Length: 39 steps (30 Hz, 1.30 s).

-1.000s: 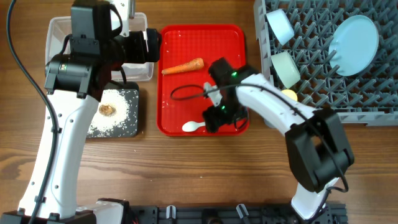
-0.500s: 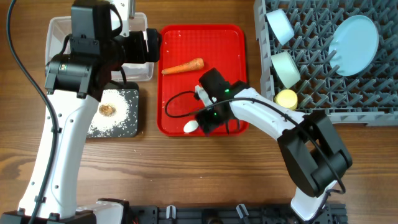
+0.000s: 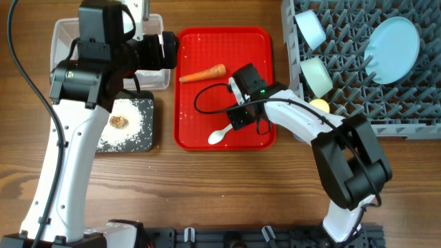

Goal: Sort waste into correct bins and load items into the dishwasher rack

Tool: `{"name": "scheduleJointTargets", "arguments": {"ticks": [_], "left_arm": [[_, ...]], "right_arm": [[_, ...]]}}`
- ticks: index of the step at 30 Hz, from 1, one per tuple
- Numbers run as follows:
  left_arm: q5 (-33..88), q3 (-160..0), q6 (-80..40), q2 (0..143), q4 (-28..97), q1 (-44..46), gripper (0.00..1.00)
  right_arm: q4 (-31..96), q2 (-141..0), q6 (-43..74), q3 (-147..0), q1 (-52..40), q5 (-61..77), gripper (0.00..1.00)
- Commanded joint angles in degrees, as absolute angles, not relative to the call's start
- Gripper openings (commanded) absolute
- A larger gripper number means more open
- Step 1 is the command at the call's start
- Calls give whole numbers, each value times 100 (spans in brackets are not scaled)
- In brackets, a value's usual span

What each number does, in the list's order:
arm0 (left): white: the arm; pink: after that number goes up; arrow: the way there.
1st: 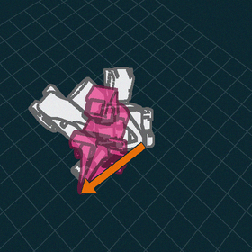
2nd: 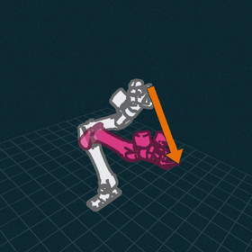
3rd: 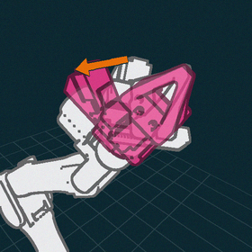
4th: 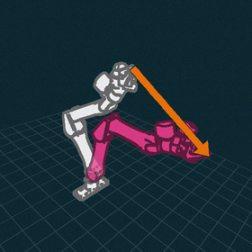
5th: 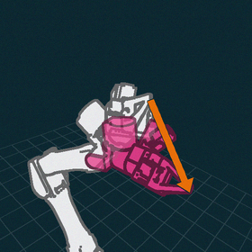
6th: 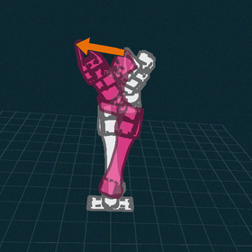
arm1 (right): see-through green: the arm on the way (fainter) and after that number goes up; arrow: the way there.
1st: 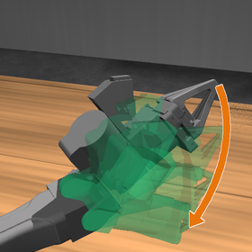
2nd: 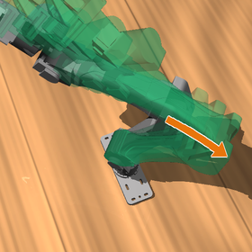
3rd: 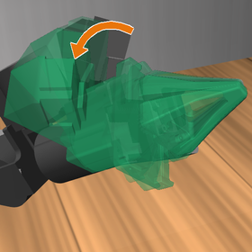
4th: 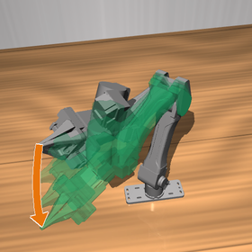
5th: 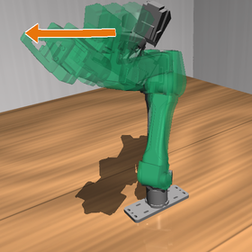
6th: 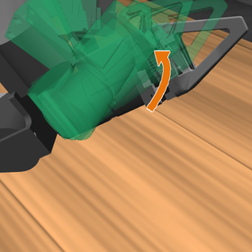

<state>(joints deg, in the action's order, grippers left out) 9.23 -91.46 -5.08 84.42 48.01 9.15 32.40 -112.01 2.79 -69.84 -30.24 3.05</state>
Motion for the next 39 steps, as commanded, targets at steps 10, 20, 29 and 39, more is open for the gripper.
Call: {"name": "scheduleJointTargets", "arguments": {"ticks": [10, 20, 29, 39], "left_arm": [[910, -9153, -541, 8453, 4788, 888, 100], [910, -9153, -541, 8453, 4788, 888, 100], [910, -9153, -541, 8453, 4788, 888, 100], [910, -9153, -541, 8453, 4788, 888, 100]], "right_arm": [[5583, -11524, -5, -9085, -3096, 646, 80], [4779, -11570, -3903, -8176, -3256, 1446, 86], [3553, -11703, -4484, -7343, -3240, 1586, 82], [3557, -11948, -4351, -7046, -3240, 2123, 75]]}}
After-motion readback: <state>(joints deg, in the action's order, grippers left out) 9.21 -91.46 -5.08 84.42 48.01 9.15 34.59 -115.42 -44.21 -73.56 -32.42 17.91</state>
